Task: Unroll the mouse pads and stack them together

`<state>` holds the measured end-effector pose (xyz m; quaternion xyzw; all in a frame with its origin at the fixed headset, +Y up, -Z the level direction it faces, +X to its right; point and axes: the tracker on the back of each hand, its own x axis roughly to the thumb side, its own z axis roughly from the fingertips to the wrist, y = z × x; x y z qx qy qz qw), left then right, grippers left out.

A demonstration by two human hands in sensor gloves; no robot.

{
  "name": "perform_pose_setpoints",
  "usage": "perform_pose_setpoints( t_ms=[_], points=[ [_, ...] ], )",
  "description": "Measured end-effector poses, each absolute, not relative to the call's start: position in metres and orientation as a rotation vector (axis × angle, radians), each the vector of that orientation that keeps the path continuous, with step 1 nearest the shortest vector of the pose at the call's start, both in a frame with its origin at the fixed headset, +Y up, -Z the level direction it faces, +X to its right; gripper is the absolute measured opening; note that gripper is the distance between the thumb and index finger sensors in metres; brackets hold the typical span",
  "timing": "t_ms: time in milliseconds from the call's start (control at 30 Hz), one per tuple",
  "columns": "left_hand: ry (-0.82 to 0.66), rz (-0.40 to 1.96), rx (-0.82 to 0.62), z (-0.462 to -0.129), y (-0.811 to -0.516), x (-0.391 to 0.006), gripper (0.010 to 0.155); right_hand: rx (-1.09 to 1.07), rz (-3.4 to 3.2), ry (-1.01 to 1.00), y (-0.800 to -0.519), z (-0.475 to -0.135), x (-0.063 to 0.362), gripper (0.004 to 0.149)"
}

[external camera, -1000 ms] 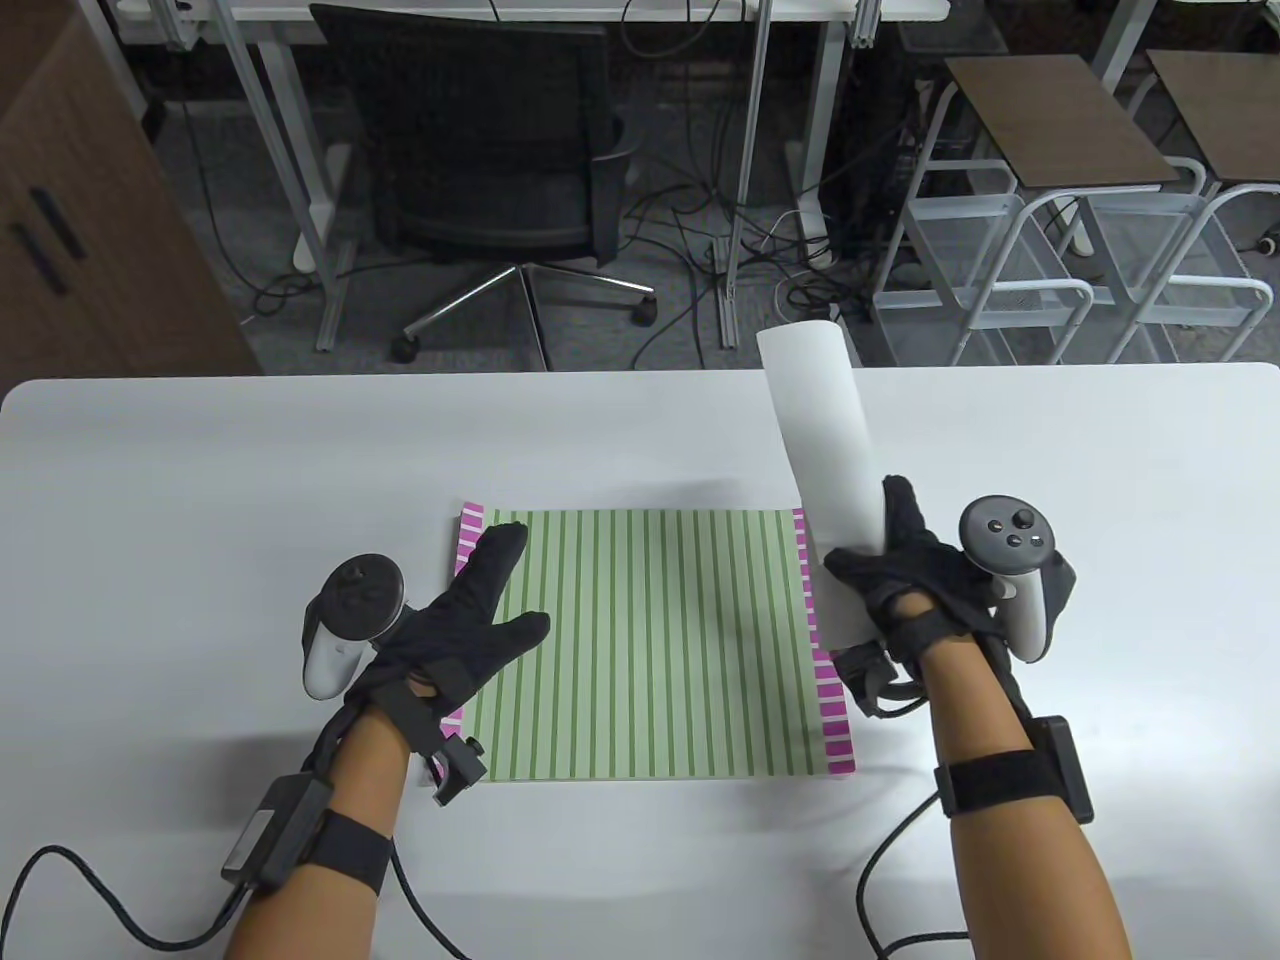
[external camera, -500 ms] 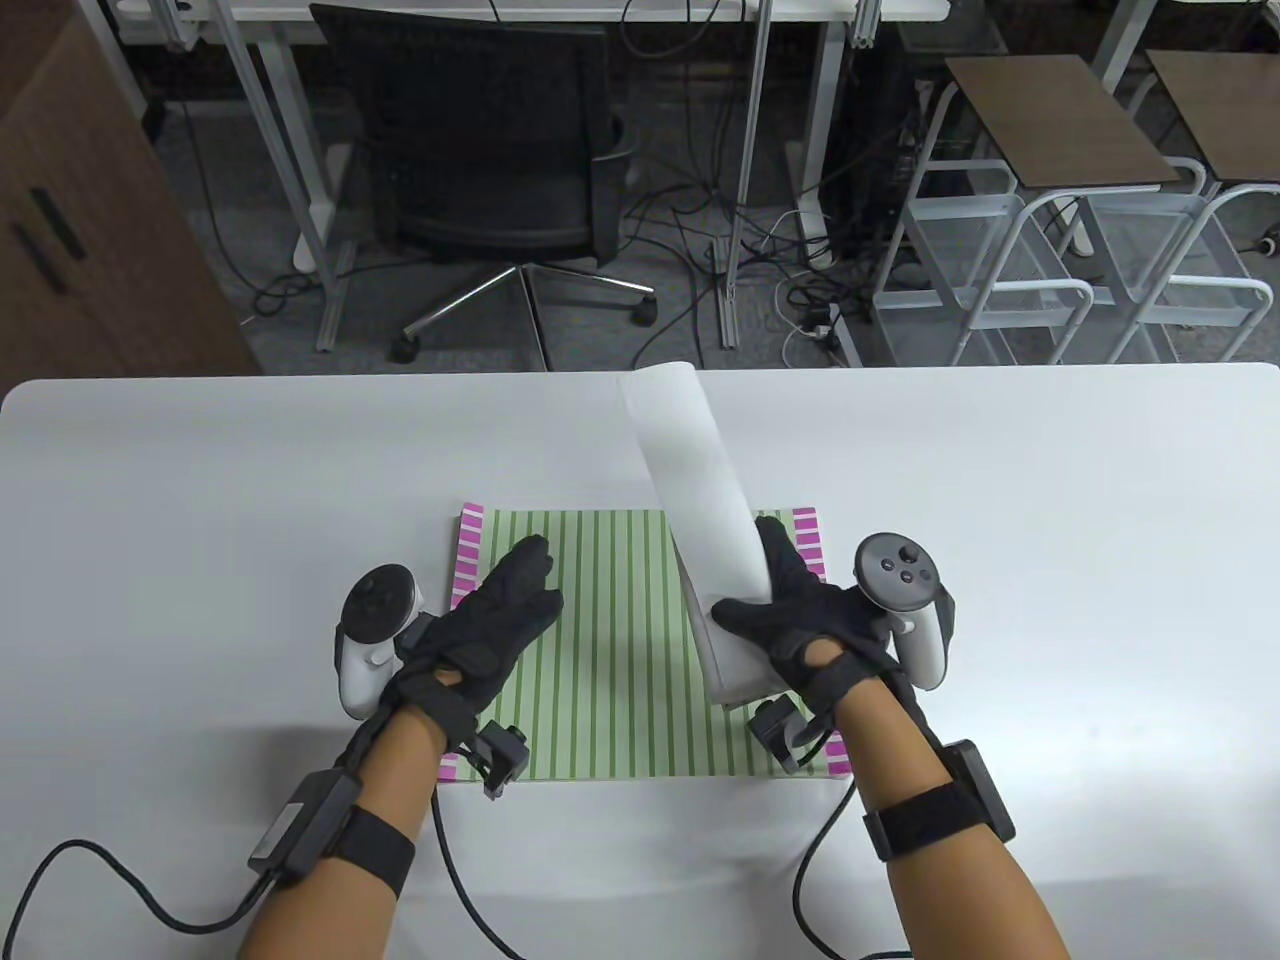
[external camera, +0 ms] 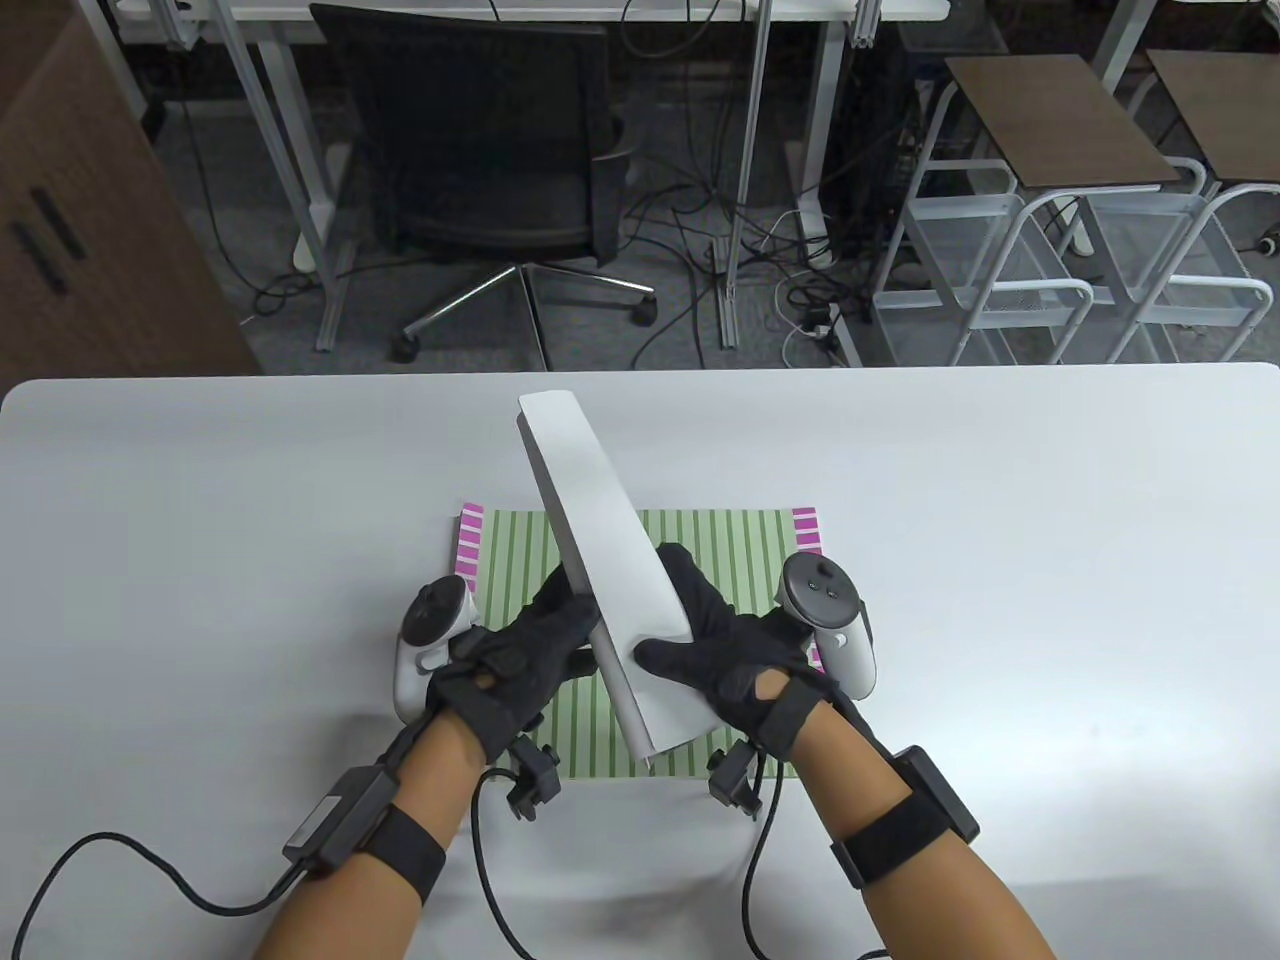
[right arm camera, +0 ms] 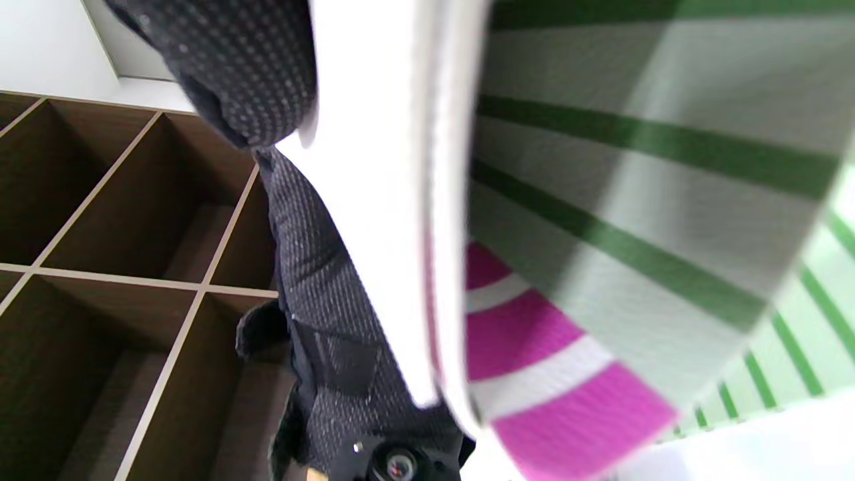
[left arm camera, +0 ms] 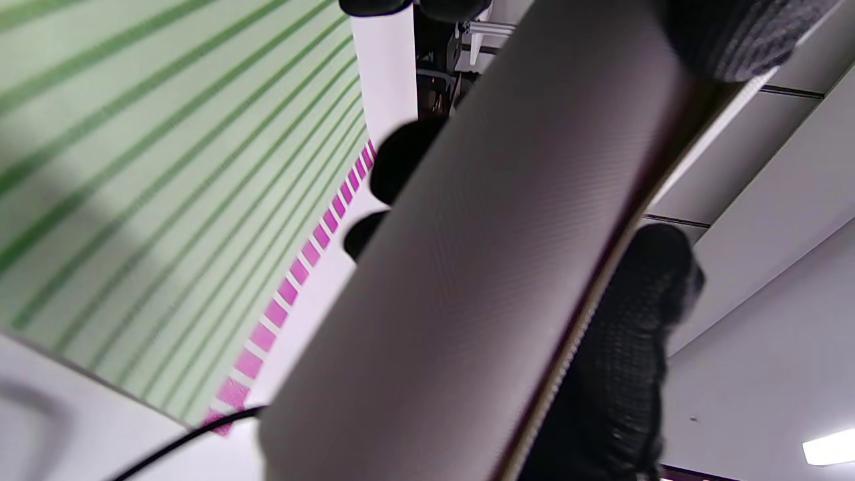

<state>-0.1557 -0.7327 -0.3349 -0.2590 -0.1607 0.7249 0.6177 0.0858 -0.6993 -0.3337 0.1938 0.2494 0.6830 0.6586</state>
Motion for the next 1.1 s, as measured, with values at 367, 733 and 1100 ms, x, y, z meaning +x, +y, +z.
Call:
perform_pose_setpoints(
  t_ms=[367,733,1100],
  points=[
    [-0.312,1.789,-0.621,-0.331,-0.737,-0.146,0.09,0.419,1.641,0.616,-0.703,-0.331,0.081,0.092],
    [-0.23,1.757,-0.592,-0.331,-0.738,-0.159,0.086,0.415,1.529,0.666,-0.705,-0.334,0.093,0.098],
    [-0.288,1.712,-0.623,-0.332,-0.734,-0.161,0.085,0.3,1.444,0.68,-0.715,-0.34,0.109,0.077]
  ],
)
